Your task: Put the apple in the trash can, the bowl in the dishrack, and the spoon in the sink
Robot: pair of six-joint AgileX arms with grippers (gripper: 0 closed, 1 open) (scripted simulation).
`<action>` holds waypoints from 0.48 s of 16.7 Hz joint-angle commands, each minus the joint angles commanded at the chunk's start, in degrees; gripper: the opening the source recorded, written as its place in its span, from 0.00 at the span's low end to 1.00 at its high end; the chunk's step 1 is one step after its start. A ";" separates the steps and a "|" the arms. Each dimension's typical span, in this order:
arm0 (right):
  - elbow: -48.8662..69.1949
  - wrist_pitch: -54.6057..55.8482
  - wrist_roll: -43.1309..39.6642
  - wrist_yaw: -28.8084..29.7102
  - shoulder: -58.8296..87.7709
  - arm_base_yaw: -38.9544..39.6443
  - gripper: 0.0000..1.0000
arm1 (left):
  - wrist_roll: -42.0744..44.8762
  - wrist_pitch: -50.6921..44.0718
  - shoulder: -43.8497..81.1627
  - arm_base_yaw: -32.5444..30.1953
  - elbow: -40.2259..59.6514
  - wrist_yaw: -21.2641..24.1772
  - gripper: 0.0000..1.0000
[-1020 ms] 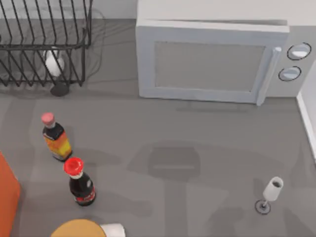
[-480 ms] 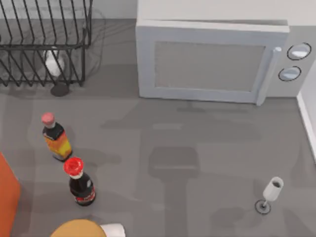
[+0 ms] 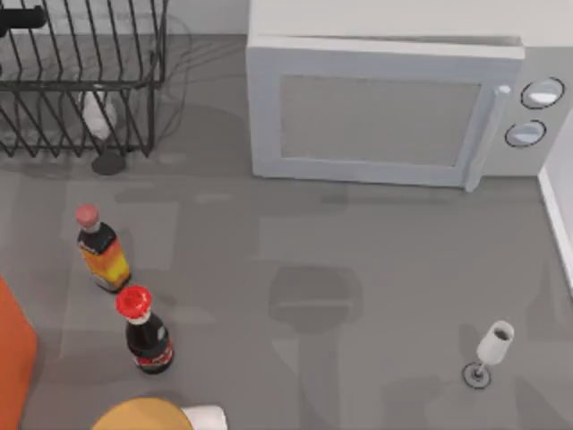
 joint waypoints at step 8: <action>0.00 0.00 0.00 0.00 0.00 0.00 1.00 | 0.00 0.00 0.00 0.00 0.00 0.00 0.38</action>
